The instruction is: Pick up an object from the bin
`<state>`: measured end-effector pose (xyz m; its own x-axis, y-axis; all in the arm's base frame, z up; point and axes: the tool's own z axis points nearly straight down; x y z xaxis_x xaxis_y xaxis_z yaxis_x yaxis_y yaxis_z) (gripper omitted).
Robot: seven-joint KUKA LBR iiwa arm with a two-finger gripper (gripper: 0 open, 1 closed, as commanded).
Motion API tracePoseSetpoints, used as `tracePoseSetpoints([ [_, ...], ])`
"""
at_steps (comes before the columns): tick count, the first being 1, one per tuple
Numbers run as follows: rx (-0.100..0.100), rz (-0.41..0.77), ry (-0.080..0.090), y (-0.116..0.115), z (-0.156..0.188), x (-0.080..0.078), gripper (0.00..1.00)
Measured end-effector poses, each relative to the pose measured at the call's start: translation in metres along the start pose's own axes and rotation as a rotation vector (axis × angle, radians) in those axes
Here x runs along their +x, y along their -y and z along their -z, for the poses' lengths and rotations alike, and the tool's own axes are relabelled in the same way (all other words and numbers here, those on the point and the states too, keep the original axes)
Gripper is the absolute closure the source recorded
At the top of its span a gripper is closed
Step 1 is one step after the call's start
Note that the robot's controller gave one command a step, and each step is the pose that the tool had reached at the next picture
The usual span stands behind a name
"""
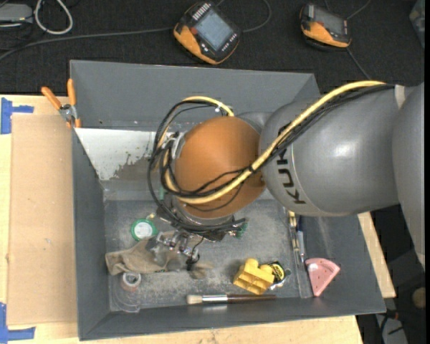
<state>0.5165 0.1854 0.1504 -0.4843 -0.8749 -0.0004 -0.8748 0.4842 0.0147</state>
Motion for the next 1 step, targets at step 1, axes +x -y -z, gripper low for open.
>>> tracePoseSetpoints([
  [1, -0.003, -0.049, -0.004, -0.0032, 0.0586, 0.0170, 1.00],
])
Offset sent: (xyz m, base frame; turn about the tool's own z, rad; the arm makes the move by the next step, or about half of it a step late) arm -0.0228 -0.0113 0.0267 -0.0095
